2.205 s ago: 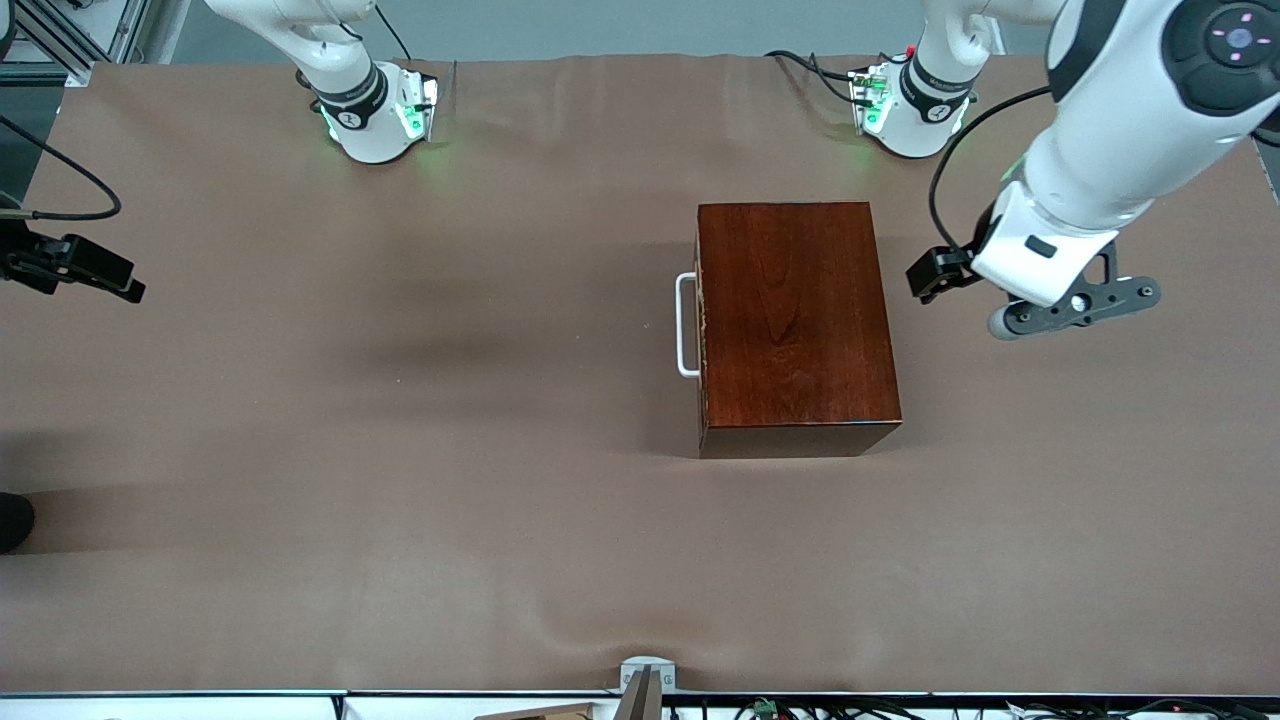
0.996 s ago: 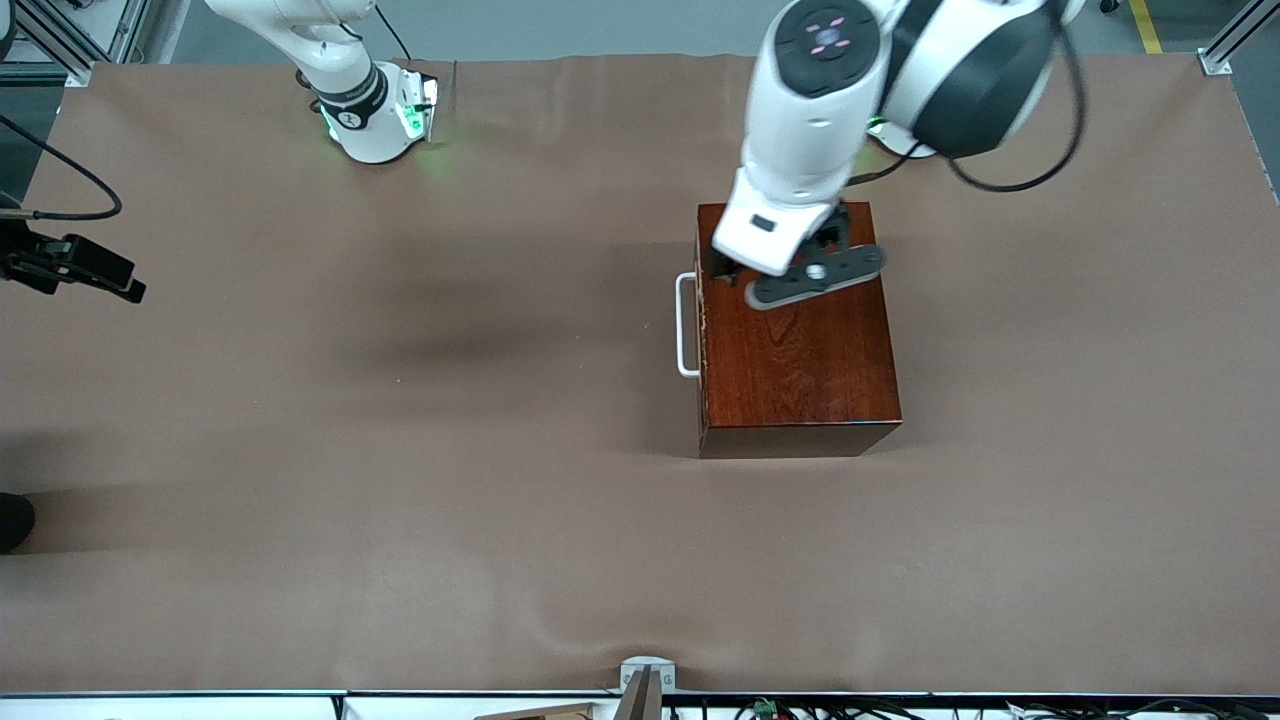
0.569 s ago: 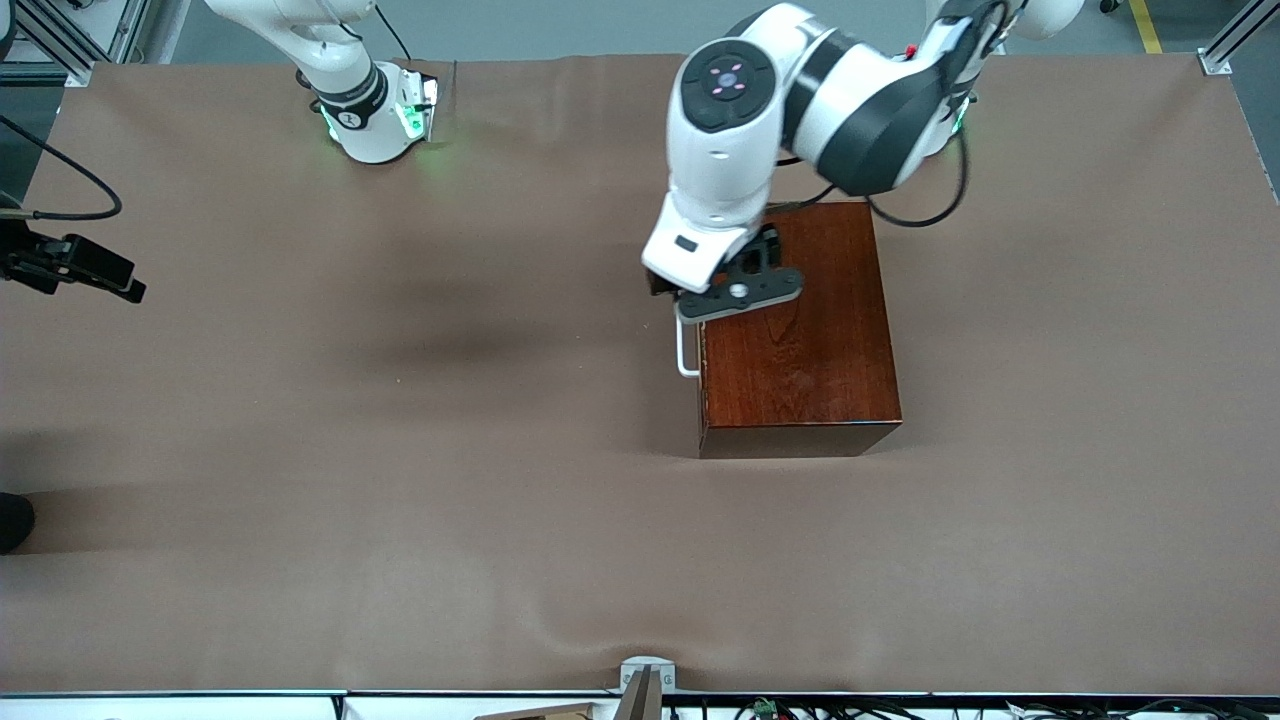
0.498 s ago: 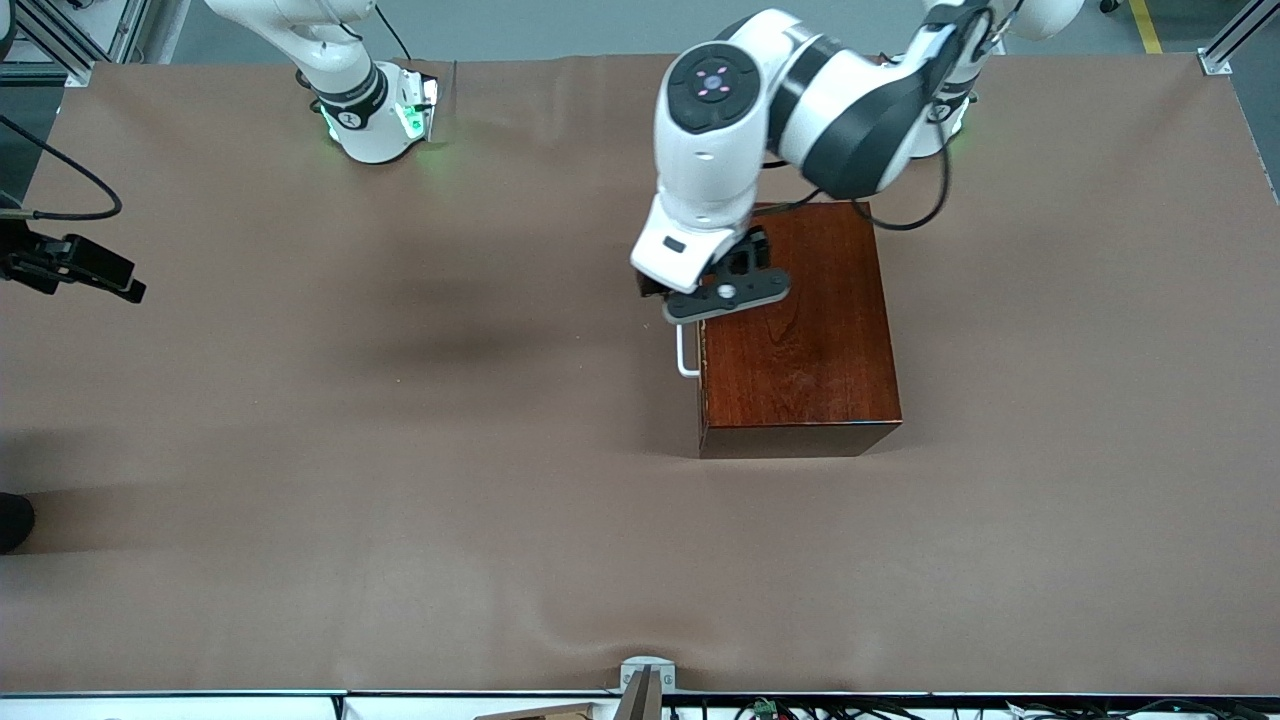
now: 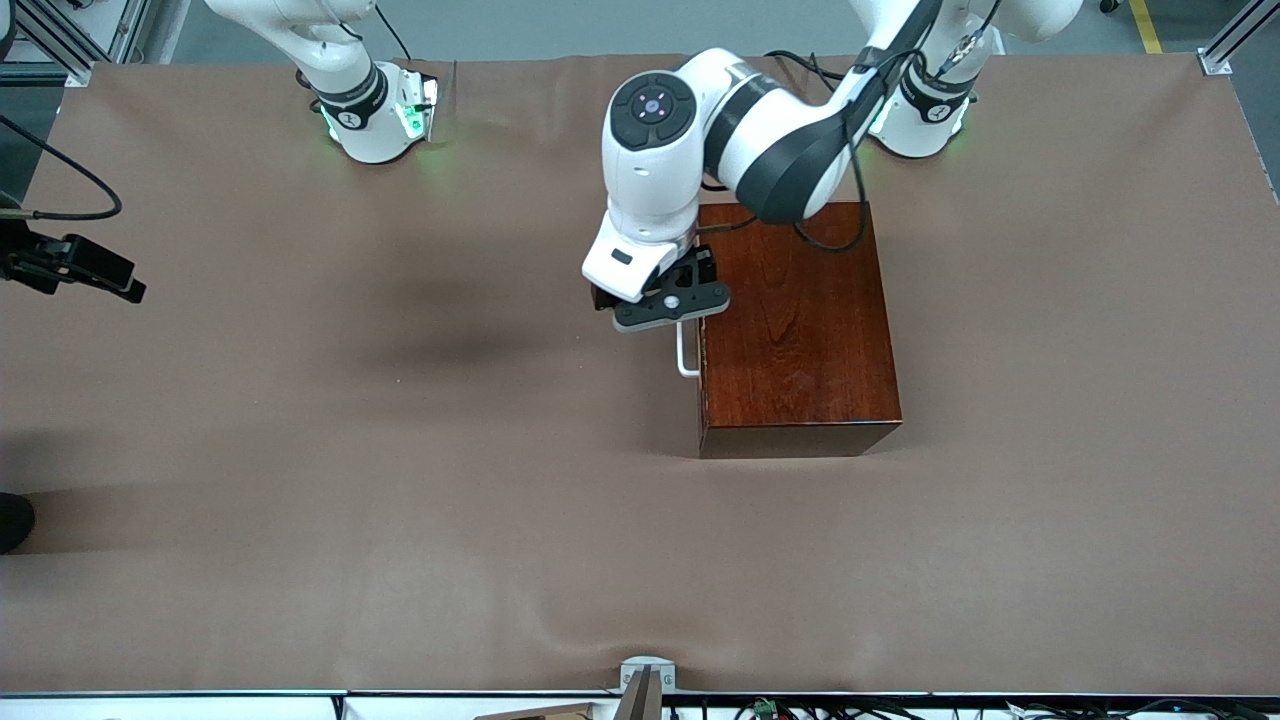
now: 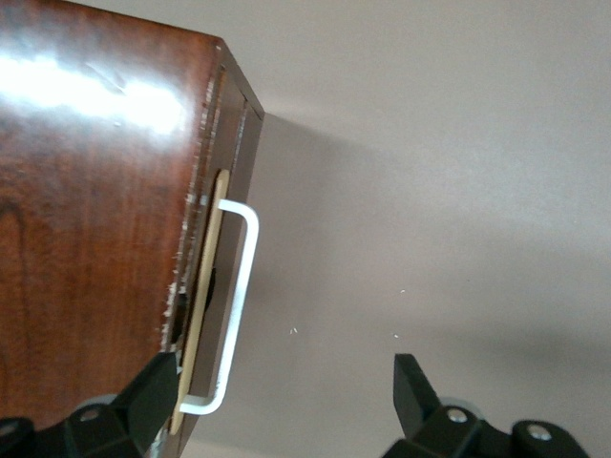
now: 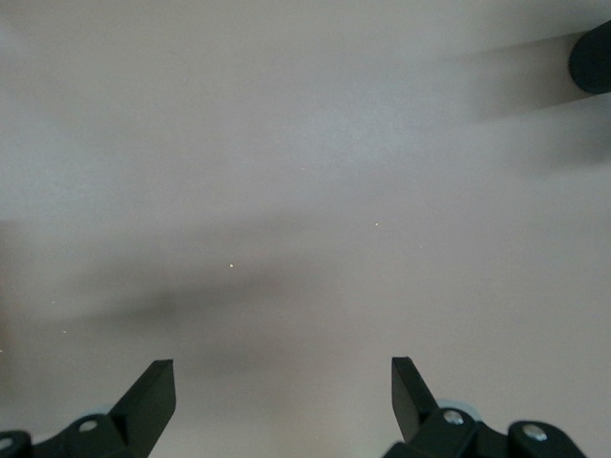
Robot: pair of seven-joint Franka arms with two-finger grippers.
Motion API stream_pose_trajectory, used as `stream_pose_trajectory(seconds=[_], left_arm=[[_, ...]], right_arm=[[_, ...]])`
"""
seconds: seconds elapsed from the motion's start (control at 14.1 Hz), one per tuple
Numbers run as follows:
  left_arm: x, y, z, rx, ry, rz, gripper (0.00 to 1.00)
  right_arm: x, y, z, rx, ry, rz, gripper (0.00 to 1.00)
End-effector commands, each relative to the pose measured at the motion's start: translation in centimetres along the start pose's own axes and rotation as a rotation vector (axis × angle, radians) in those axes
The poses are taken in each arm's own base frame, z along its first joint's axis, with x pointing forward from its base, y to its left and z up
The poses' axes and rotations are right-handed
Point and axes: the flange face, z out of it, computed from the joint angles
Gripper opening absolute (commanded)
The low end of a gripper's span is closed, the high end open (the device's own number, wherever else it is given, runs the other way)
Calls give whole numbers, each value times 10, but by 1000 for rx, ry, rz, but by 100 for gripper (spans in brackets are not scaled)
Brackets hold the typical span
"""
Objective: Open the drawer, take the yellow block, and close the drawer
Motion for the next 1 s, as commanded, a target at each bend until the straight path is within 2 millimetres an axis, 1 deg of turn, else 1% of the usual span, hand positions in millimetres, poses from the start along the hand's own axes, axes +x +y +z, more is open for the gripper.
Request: stream_pose_trajectory(seconds=[0.0, 0.07, 0.21, 0.28, 0.43, 0.64, 0.78, 0.92], left_arm=[[-5, 11, 3, 3, 23, -3, 100], [-5, 11, 7, 9, 19, -1, 100], [-6, 15, 31, 37, 4, 3, 100], [-12, 19, 39, 46, 1, 14, 100], [-18, 23, 44, 65, 20, 29, 100], [-18, 24, 63, 91, 13, 32, 100], [-27, 28, 70, 103, 11, 46, 100], [-29, 30, 77, 117, 14, 49, 100]], right_arm=[[-3, -2, -5, -12, 9, -2, 100], [-3, -2, -5, -12, 9, -2, 100], [-3, -2, -5, -12, 9, -2, 100], [-3, -2, -5, -11, 9, -2, 100], [-3, -2, -5, -12, 9, -2, 100], [-3, -2, -5, -12, 9, -2, 100], [-3, -2, -5, -12, 9, -2, 100], [-3, -2, -5, -12, 9, -2, 100]])
